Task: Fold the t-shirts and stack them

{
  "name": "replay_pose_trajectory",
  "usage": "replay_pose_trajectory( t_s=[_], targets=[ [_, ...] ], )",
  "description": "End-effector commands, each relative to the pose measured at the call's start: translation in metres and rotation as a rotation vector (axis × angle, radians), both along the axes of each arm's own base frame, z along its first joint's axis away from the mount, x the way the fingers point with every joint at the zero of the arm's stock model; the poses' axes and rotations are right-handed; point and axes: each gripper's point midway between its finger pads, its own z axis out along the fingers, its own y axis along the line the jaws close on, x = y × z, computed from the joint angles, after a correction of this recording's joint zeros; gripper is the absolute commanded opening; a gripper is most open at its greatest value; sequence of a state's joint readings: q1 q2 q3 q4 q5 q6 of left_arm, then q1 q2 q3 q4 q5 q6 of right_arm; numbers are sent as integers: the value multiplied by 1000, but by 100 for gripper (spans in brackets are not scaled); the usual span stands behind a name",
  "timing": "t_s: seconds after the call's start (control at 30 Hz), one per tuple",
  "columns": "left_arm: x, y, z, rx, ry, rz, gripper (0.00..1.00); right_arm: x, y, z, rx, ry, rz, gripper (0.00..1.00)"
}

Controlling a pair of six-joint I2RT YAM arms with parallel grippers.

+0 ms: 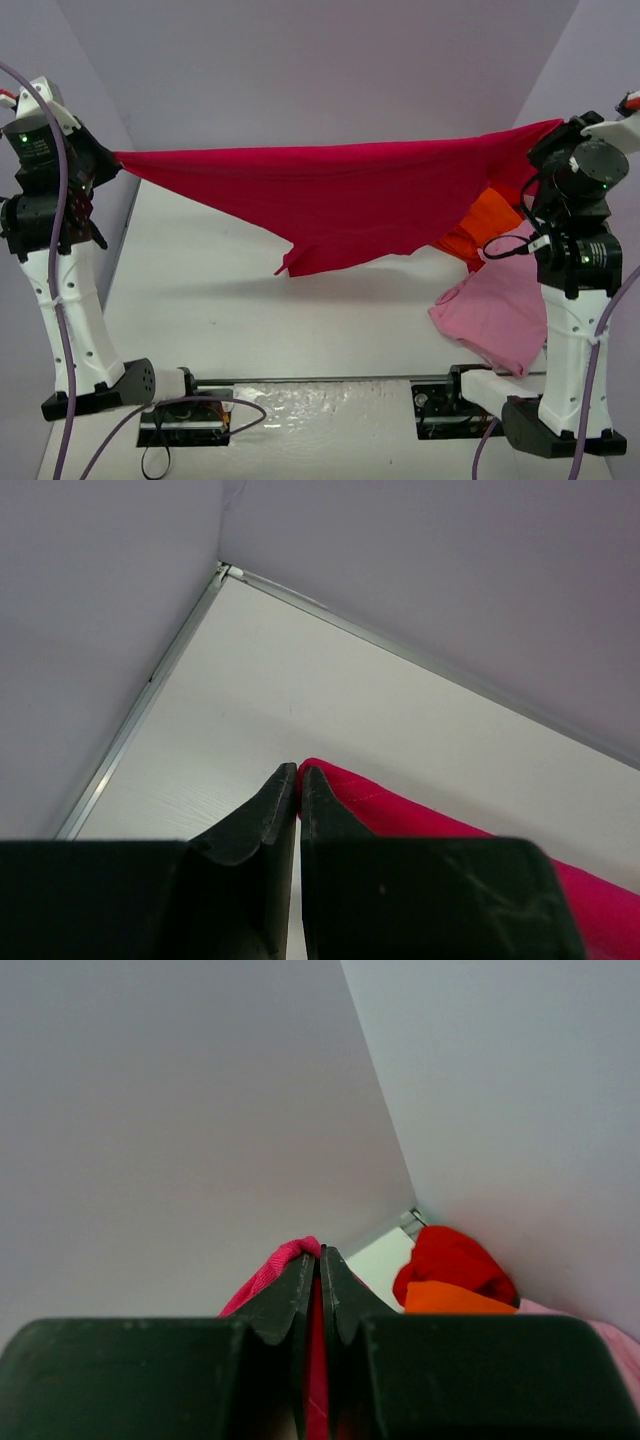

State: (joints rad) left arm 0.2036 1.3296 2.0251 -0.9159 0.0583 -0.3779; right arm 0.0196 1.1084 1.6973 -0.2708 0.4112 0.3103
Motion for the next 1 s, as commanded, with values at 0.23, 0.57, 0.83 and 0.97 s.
replay_pose_trajectory(
  t_s=[0.23, 0.57, 0.83, 0.97],
  targets=[
    [-116, -23, 114, 84, -424, 1, 0, -110, 24, 119, -53, -421, 157, 0],
    [-130, -35, 123, 67, -433, -35, 0, -100, 23, 108, -52, -341, 149, 0],
    [-121, -37, 102, 51, -361, -57, 0, -97, 26, 91, -39, -299, 165, 0],
    [-128, -42, 97, 39, -345, -77, 0, -109, 28, 89, -44, -292, 176, 0]
  ],
)
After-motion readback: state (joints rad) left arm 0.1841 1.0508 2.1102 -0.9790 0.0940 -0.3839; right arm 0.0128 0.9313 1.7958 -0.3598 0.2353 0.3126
